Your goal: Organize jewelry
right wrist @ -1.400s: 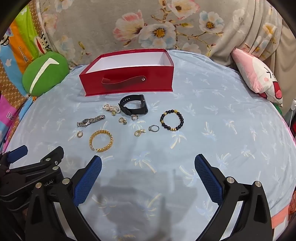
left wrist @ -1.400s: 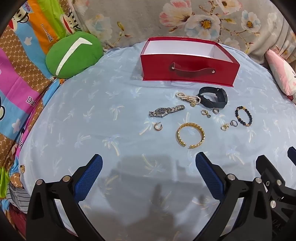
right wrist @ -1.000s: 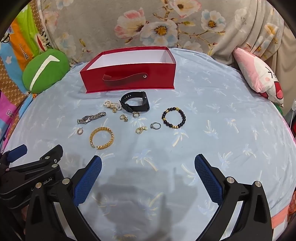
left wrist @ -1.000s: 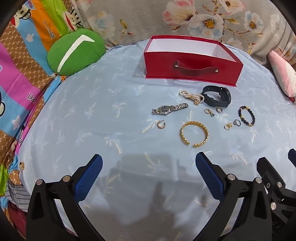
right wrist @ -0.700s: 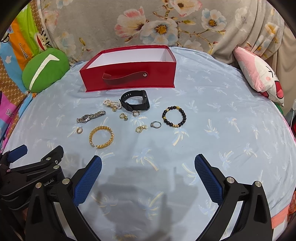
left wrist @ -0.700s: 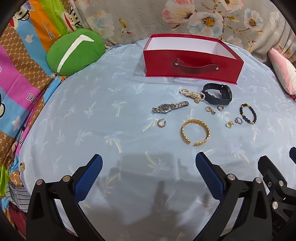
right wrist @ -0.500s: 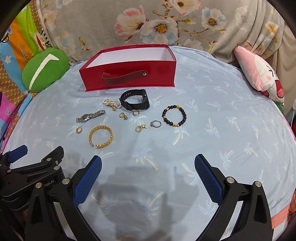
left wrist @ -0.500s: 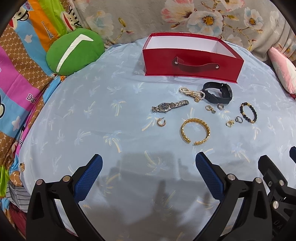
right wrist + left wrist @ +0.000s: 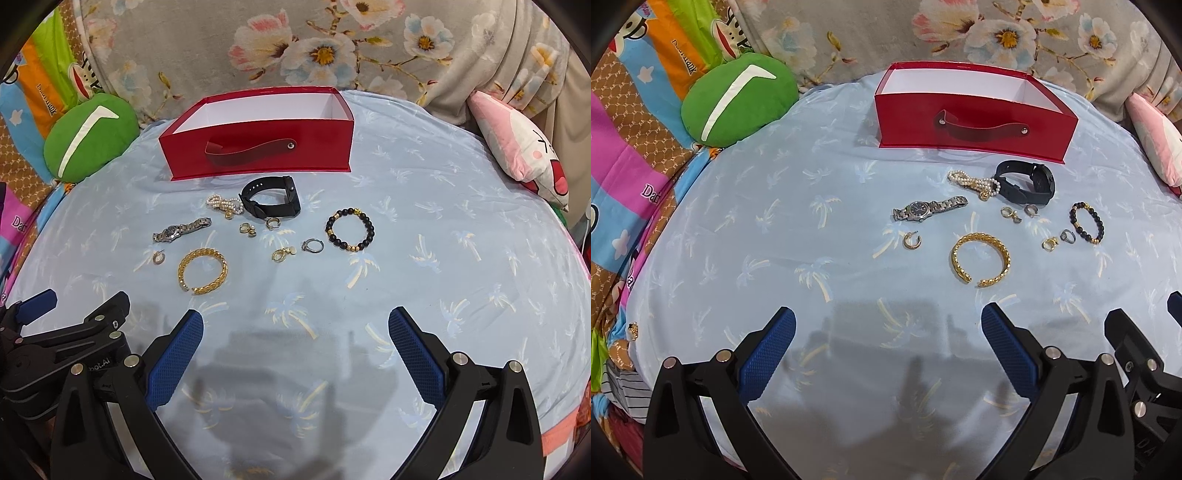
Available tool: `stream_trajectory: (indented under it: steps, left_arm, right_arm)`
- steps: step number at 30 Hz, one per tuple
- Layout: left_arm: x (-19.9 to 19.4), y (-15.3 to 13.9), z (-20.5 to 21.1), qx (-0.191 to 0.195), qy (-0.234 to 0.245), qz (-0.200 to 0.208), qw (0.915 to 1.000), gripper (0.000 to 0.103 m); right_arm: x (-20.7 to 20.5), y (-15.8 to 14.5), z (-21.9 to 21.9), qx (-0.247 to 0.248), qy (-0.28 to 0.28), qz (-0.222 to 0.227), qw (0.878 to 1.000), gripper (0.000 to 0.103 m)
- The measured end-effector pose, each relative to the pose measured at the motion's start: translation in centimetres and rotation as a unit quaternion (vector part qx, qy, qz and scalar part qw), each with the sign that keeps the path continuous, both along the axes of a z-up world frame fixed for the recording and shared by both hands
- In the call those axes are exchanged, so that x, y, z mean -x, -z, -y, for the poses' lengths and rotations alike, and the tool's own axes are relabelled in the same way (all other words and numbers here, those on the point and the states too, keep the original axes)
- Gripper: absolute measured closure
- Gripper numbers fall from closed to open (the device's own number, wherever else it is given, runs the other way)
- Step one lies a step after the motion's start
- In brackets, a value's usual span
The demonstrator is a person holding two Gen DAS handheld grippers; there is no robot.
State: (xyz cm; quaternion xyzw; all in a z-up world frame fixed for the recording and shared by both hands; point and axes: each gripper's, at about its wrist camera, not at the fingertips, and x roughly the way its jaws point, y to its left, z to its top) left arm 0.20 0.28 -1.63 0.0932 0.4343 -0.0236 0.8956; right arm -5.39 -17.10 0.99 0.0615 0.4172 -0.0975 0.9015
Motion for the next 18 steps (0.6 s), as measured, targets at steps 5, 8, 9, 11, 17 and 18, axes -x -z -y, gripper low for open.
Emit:
stream_trajectory:
  steps: [5, 8, 9, 11, 17, 18]
  left_arm:
    - [-0.01, 0.07, -0.01, 0.002, -0.001, -0.004, 1.0000, 0.005]
    - [-0.13, 0.13, -0.09, -0.008, -0.001, -0.014, 0.9999, 0.005]
    - [-0.13, 0.16, -0.09, -0.009, -0.002, -0.016, 0.9998, 0.005]
    - [-0.18, 0.19, -0.09, -0.020, -0.002, -0.023, 0.9995, 0.005]
    - [-0.32, 0.10, -0.12, -0.013, -0.002, -0.013, 0.9998, 0.005]
    - [-0.32, 0.11, -0.10, -0.013, -0.002, -0.015, 0.9998, 0.005]
  right_arm:
    - [-0.08, 0.18, -0.12, -0.001, -0.001, -0.001, 1.000, 0.005]
    - [-0.12, 0.25, -0.18, -0.003, -0.002, -0.002, 1.000, 0.005]
    - [-0.15, 0.31, -0.23, -0.003, -0.002, -0.002, 1.000, 0.005]
    - [-0.27, 0.36, -0.27, -0.004, -0.003, -0.004, 1.000, 0.005]
    - [-0.34, 0.35, -0.25, -0.007, -0.005, -0.006, 1.000, 0.005]
    - [-0.34, 0.38, -0.27, -0.007, -0.005, -0.007, 1.000, 0.005]
